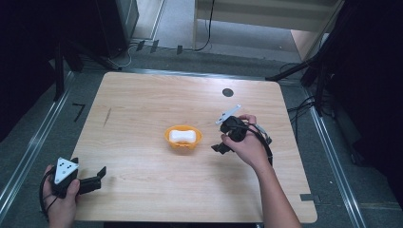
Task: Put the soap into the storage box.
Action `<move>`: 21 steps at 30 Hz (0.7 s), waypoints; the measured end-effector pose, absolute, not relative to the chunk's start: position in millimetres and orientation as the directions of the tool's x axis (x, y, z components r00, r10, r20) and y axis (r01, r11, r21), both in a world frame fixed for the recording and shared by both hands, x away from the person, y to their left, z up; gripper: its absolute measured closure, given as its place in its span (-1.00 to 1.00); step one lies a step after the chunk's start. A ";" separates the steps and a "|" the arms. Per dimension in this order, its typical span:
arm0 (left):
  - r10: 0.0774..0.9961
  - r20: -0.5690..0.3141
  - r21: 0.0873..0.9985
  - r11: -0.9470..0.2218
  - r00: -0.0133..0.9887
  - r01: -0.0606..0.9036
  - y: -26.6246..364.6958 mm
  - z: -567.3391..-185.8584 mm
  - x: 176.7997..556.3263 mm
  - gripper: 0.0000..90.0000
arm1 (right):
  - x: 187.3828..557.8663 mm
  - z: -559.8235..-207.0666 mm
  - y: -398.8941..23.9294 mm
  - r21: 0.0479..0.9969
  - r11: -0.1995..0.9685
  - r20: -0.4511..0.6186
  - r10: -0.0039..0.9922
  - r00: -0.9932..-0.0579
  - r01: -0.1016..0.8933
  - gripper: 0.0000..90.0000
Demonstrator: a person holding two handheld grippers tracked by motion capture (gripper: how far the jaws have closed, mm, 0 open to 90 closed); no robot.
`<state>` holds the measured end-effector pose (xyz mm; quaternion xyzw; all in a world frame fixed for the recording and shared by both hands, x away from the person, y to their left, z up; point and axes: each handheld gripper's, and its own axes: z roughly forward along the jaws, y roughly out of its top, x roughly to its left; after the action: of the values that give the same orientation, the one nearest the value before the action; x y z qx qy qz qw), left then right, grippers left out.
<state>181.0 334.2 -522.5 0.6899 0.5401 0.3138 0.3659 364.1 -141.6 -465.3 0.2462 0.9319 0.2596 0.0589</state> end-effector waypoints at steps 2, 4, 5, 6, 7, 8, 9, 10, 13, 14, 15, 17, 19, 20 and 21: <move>0.975 0.039 0.845 -0.149 0.219 0.514 334.1 -522.6 181.0 -1.00 | 359.5 -471.8 -150.0 0.521 0.731 0.027 0.501 -0.865 0.440 -0.82; 0.975 0.041 0.844 -0.150 0.218 0.515 334.0 -522.5 180.9 -1.00 | 358.1 -473.2 -151.9 0.519 0.730 0.028 0.505 -0.863 0.444 -0.82; 0.975 0.040 0.844 -0.150 0.219 0.515 334.0 -522.6 181.0 -1.00 | 356.5 -475.0 -154.6 0.520 0.725 0.031 0.513 -0.858 0.452 -0.83; 0.975 0.041 0.844 -0.151 0.219 0.515 334.0 -522.5 181.0 -1.00 | 354.7 -477.2 -158.0 0.521 0.719 0.037 0.519 -0.854 0.460 -0.84; 0.975 0.042 0.844 -0.153 0.220 0.514 334.1 -522.5 180.9 -1.00 | 351.7 -480.4 -163.8 0.522 0.709 0.046 0.532 -0.846 0.474 -0.87; 0.974 0.041 0.845 -0.151 0.221 0.512 334.1 -522.5 180.8 -1.00 | 350.5 -481.5 -166.0 0.522 0.703 0.048 0.541 -0.840 0.483 -0.89; 0.974 0.040 0.845 -0.151 0.221 0.512 334.2 -522.5 180.8 -1.00 | 349.3 -482.9 -169.1 0.523 0.700 0.054 0.542 -0.838 0.486 -0.90; 0.974 0.040 0.845 -0.151 0.221 0.512 334.2 -522.5 180.8 -1.00 | 349.3 -482.9 -169.1 0.523 0.700 0.054 0.542 -0.838 0.486 -0.90; 0.974 0.037 0.846 -0.149 0.222 0.513 334.2 -522.6 180.9 -1.00 | 343.0 -488.4 -180.1 0.530 0.681 0.074 0.557 -0.828 0.505 -0.95; 0.974 0.038 0.846 -0.151 0.223 0.512 334.3 -522.5 180.9 -1.00 | 343.0 -488.4 -180.1 0.530 0.681 0.074 0.557 -0.828 0.505 -0.95; 0.974 0.038 0.846 -0.150 0.223 0.512 334.3 -522.5 180.8 -1.00 | 341.8 -489.3 -181.8 0.533 0.677 0.077 0.558 -0.826 0.508 -0.96; 0.974 0.037 0.845 -0.150 0.223 0.514 334.3 -522.5 180.9 -1.00 | 338.8 -491.7 -185.8 0.534 0.675 0.082 0.559 -0.825 0.510 -1.00; 0.974 0.038 0.845 -0.151 0.224 0.513 334.2 -522.6 181.0 -1.00 | 335.2 -494.5 -190.4 0.538 0.671 0.081 0.562 -0.823 0.511 -1.00; 0.974 0.039 0.845 -0.151 0.223 0.513 334.1 -522.5 180.9 -1.00 | 333.3 -495.7 -192.7 0.538 0.667 0.087 0.564 -0.821 0.515 -1.00; 0.974 0.040 0.845 -0.152 0.223 0.513 334.1 -522.5 180.9 -1.00 | 329.3 -498.8 -197.9 0.544 0.660 0.089 0.568 -0.818 0.518 -1.00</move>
<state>180.9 334.1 -522.5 0.6906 0.5383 0.3146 0.3666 329.3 -197.9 -498.8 0.2983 0.9101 0.2843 0.0443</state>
